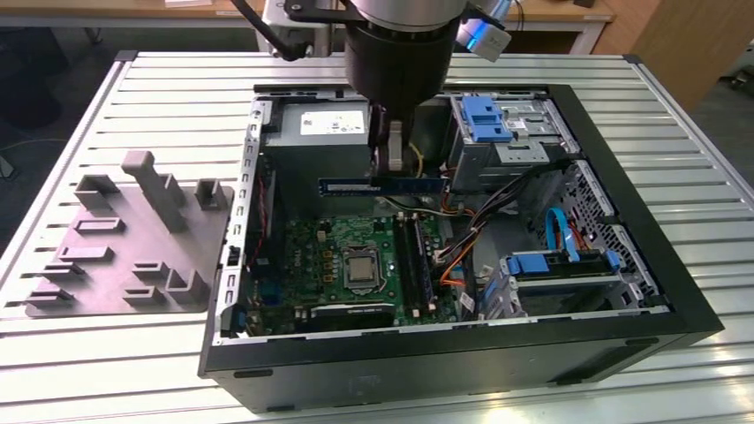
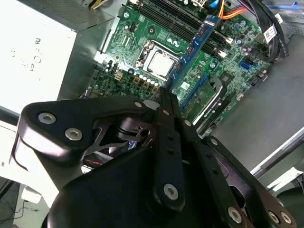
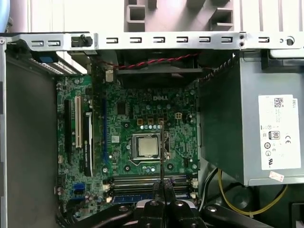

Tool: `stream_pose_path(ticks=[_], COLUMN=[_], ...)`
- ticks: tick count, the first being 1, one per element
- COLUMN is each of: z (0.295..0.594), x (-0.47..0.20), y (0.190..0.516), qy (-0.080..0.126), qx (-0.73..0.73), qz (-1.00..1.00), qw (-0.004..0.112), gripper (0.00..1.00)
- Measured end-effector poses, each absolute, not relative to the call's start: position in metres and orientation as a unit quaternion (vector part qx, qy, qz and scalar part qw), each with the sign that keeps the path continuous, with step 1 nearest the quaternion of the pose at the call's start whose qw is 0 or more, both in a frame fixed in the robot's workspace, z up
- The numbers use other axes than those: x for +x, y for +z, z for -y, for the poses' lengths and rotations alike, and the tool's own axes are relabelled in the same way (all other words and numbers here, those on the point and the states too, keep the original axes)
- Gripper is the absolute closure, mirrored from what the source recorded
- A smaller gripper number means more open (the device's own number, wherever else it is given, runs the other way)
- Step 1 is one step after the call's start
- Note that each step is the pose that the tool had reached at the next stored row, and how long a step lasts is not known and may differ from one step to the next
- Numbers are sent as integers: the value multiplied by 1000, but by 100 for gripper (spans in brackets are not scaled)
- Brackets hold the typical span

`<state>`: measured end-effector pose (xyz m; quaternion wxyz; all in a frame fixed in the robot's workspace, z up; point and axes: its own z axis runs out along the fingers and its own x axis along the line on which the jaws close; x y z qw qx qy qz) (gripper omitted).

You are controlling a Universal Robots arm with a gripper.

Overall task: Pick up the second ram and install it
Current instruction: 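Pick up the second ram and move it above second insertion slot, then insert the second ram into the second slot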

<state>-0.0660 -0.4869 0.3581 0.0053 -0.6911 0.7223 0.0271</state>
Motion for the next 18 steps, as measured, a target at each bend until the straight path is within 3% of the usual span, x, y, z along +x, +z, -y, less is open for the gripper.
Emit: stream_pose_path(ticks=[18], z=[487], x=[-63], y=[351], qy=[27], qx=[-691], qz=[-722], qw=[5], gripper=[89])
